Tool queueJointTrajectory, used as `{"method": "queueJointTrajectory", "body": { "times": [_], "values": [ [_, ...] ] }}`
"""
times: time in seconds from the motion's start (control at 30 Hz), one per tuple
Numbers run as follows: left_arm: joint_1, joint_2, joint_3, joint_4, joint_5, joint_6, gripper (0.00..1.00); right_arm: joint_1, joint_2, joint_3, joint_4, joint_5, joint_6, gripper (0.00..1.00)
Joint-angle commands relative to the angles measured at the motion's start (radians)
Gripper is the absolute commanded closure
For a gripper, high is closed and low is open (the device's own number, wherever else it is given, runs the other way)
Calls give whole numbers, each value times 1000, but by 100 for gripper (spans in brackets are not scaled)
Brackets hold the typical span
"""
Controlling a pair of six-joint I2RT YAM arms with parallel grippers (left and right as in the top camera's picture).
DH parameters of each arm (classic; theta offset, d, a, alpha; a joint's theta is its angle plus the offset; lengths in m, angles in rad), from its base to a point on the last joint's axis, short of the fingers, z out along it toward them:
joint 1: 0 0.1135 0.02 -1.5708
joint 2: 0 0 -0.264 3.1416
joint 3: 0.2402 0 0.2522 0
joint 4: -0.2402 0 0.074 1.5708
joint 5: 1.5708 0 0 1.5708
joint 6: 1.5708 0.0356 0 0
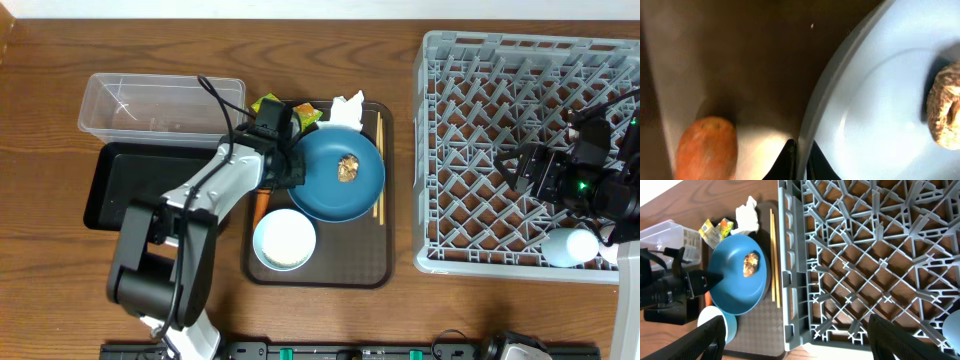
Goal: Sort waste into correct bins and load items into the dishwasher rack
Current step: 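Tilt the blue plate over the black tray to dump the food scrap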
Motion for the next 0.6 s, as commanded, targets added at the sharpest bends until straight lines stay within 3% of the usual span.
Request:
{"method": "queueJointTrajectory", "body": {
  "times": [0.0,0.33,0.57],
  "values": [
    [20,-71,24,-34,-21,7,94,8,0,9,3,-11,-13,17],
    [116,-334,32,-204,-37,6,94,8,0,9,15,-11,-13,17],
    [204,-565,39,-465,-328,-8,94,8,0,9,14,-11,-13,17]
  ]
}}
